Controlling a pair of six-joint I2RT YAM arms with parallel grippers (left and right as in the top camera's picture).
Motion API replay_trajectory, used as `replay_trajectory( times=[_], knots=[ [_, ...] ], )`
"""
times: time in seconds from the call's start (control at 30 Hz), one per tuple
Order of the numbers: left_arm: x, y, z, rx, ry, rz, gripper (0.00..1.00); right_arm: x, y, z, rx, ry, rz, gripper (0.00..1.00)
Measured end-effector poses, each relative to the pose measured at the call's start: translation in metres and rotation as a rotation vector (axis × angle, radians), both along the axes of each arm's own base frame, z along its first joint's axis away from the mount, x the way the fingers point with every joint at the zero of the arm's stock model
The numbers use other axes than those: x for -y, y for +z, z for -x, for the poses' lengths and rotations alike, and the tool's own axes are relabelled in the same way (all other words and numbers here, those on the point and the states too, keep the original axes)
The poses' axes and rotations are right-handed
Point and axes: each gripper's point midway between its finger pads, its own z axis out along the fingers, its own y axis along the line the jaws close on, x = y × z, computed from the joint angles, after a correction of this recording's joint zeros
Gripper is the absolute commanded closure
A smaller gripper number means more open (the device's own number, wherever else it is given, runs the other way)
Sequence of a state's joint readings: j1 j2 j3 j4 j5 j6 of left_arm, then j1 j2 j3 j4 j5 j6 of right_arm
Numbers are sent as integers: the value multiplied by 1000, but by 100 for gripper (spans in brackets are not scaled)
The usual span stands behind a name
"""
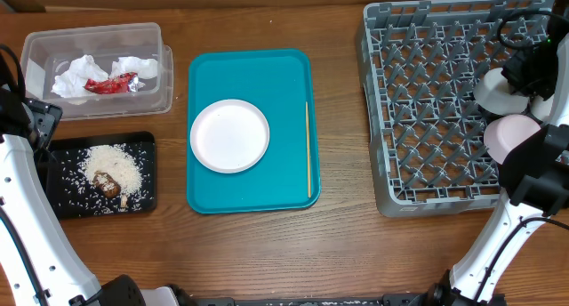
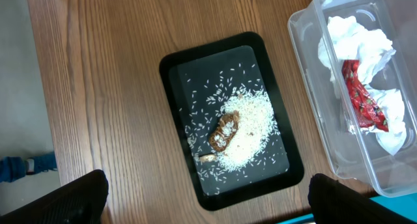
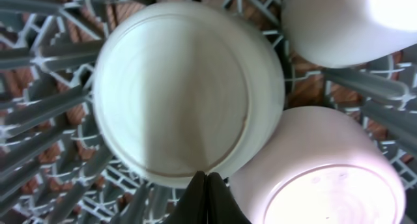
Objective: Sort waste into correct bins and load items into the dishwasher
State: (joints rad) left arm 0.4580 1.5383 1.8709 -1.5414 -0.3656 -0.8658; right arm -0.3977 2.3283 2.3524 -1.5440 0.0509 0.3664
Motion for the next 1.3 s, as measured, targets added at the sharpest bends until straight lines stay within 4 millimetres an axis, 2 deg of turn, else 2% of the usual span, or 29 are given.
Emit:
replay_trajectory(
  times=[0.3, 0.4, 0.6, 0.73, 1.13, 1.23, 1.3],
  knots=[
    [0, 0, 0, 0, 0, 0, 0, 0, 49, -8, 141, 15, 43, 96],
    [0, 0, 0, 0, 0, 0, 0, 1, 42, -10, 142, 22, 46, 96],
    [0, 0, 0, 0, 0, 0, 0, -6, -8, -1, 43, 33, -1, 96],
    [0, 0, 0, 0, 0, 0, 0, -11, -23, 7, -8, 36, -24, 96],
    [0, 0, 0, 0, 0, 0, 0, -20, -18, 17, -38, 38, -70, 96],
    [0, 0, 0, 0, 0, 0, 0, -28, 1, 9, 27, 52, -100, 96],
    [0, 0, 0, 0, 0, 0, 0, -40, 23, 2, 102, 93, -138, 94]
  ],
)
